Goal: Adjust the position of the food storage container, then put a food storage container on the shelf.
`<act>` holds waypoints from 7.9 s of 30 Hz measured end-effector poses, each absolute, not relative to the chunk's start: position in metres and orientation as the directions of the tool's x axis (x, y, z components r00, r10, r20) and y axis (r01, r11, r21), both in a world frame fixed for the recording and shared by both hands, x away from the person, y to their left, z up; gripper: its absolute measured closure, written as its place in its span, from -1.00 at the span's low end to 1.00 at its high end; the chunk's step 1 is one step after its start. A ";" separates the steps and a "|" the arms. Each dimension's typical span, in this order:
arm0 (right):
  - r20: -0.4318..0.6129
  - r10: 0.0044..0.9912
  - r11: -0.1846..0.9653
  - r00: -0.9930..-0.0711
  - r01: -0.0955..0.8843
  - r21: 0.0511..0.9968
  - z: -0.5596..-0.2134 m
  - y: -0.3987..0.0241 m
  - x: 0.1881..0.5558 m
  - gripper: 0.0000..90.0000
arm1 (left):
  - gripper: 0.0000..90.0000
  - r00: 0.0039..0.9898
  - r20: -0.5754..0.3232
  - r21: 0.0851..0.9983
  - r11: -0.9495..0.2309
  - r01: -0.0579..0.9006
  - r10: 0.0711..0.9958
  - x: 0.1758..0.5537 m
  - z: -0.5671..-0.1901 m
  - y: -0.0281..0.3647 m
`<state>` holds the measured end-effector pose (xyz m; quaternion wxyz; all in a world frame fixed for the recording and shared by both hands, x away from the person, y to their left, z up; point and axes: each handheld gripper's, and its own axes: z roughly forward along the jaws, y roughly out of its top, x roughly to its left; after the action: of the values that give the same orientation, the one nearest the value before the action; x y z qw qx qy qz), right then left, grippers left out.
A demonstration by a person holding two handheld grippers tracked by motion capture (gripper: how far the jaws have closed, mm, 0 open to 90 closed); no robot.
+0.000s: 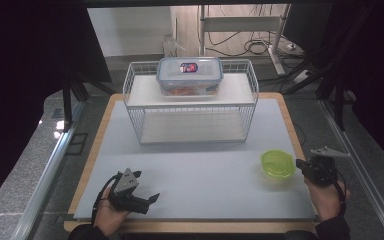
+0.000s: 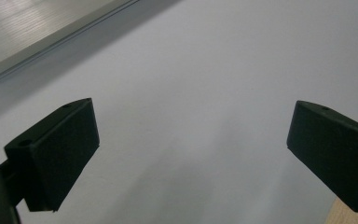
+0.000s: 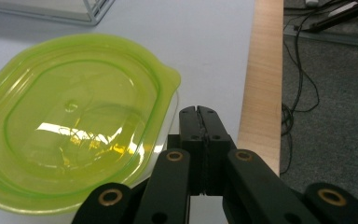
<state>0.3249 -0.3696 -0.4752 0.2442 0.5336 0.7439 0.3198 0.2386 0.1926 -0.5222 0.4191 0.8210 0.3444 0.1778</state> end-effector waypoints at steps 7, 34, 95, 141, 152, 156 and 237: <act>-0.022 0.949 0.230 -0.314 0.644 0.730 -0.476 -0.366 0.324 1.00 | -0.95 0.701 0.005 0.808 -0.416 0.418 0.713 0.239 -0.523 0.192; 0.036 0.897 0.304 -0.440 0.674 0.674 -0.487 -0.329 0.320 1.00 | -0.94 0.709 0.010 0.799 -0.432 0.419 0.706 0.240 -0.523 0.190; 0.209 0.706 0.440 -0.677 0.650 0.620 -0.519 -0.203 0.337 0.98 | -0.93 0.715 0.009 0.785 -0.448 0.428 0.699 0.242 -0.526 0.187; 0.045 0.728 0.456 -0.684 0.531 0.714 -0.499 -0.214 0.342 0.04 | -0.91 0.725 0.027 0.759 -0.486 0.433 0.688 0.242 -0.528 0.185; 0.069 0.730 0.423 -0.680 0.529 0.736 -0.495 -0.213 0.343 -0.21 | -0.90 0.725 0.026 0.758 -0.487 0.435 0.688 0.242 -0.528 0.185; 0.064 0.738 0.417 -0.672 0.528 0.739 -0.490 -0.213 0.343 -0.30 | -0.90 0.726 0.029 0.755 -0.491 0.434 0.687 0.242 -0.529 0.185; 0.555 0.612 0.200 -0.563 0.790 0.580 -0.488 -0.208 0.385 0.77 | -0.89 0.735 0.060 0.758 -0.510 0.407 0.675 0.240 -0.528 0.181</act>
<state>0.3847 -0.2084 -0.4876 -0.1014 0.4566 0.7679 0.4377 0.2405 0.1813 -0.5283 0.3793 0.8508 0.3180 0.1767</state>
